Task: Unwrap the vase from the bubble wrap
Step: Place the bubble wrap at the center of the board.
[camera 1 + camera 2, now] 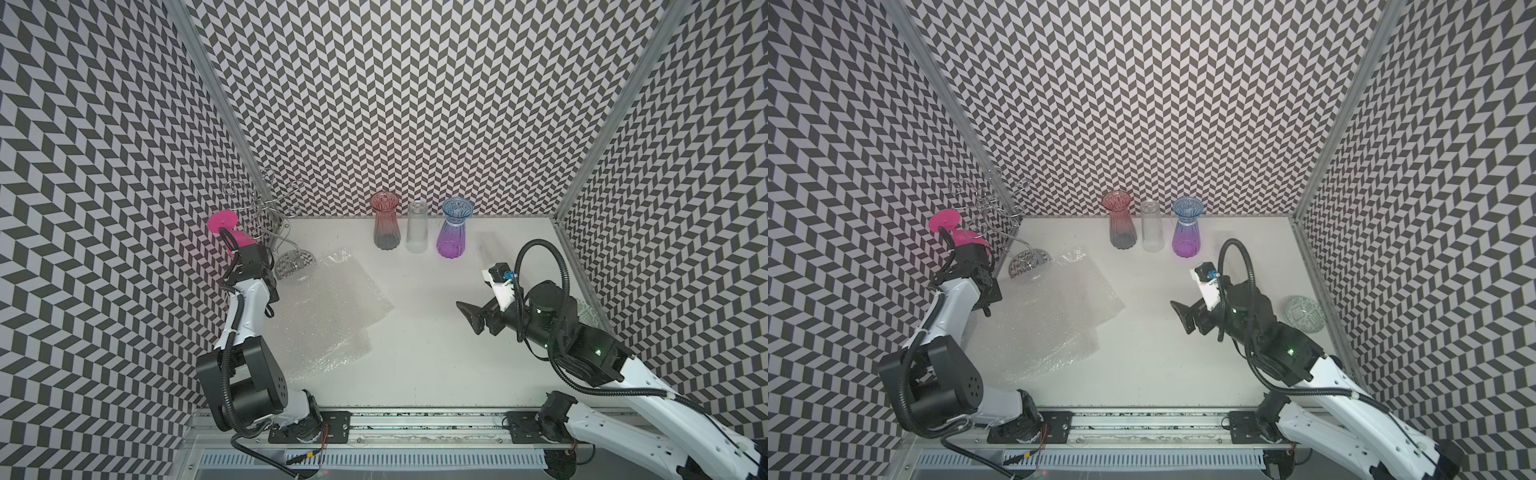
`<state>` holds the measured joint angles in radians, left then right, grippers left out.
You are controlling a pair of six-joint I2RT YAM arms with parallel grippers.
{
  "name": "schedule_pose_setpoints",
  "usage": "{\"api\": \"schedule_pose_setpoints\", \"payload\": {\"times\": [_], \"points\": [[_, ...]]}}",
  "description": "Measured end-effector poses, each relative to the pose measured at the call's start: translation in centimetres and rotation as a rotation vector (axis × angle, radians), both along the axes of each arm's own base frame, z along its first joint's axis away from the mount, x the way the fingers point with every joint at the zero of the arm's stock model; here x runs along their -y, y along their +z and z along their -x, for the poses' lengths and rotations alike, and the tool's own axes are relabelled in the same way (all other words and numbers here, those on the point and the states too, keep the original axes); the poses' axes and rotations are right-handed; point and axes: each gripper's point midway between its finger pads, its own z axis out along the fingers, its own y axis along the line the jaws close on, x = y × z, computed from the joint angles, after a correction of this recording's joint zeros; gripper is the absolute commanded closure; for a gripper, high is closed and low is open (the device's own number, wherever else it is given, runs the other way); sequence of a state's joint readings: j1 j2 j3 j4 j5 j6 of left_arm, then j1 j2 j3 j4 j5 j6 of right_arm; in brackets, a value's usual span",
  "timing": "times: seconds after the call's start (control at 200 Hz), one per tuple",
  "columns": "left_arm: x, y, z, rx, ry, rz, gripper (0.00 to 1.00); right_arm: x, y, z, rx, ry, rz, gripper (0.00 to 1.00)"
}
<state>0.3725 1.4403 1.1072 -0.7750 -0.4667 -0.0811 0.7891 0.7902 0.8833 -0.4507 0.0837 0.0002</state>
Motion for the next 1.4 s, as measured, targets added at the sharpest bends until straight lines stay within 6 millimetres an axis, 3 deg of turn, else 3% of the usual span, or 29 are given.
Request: {"api": "schedule_pose_setpoints", "payload": {"times": [0.461, 0.546, 0.671, 0.741, 0.801, 0.906, 1.126, 1.256, 1.402], "points": [[-1.6, -1.5, 1.7, -0.026, 0.075, 0.016, 1.0, 0.0, -0.1, 0.6, 0.023, 0.009, 0.036, 0.01], [-1.6, -1.5, 1.7, -0.025, 0.079, 0.016, 0.82, 0.1, 0.0, 0.6, 0.029, 0.006, 0.041, 0.01], [-1.6, -1.5, 1.7, -0.012, 0.087, 0.022, 0.42, 0.3, -0.1, 0.4, 0.032, -0.008, 0.046, 0.01], [-1.4, -1.1, 1.6, 0.003, 0.083, 0.025, 0.25, 0.4, 0.0, 0.2, 0.034, -0.021, 0.049, 0.01], [-1.2, -0.5, 1.5, 0.032, 0.08, 0.027, 0.17, 0.5, -0.1, 0.1, 0.032, -0.031, 0.051, 0.01], [-0.4, 1.1, 1.3, 0.089, 0.059, 0.021, 0.16, 0.4, -0.9, -0.4, 0.008, -0.055, 0.065, 0.01], [3.8, 3.8, 0.7, 0.217, -0.052, 0.058, 0.15, 0.3, -3.9, -2.6, -0.118, -0.135, 0.134, 0.01], [7.7, 5.1, -0.5, 0.275, -0.163, 0.1, 0.15, 3.1, -5.1, -4.7, -0.189, -0.259, 0.129, 0.01], [12.6, 5.4, -1.6, 0.321, -0.281, 0.217, 0.15, 6.0, -5.0, -6.5, -0.227, -0.374, 0.113, 0.01]]}}
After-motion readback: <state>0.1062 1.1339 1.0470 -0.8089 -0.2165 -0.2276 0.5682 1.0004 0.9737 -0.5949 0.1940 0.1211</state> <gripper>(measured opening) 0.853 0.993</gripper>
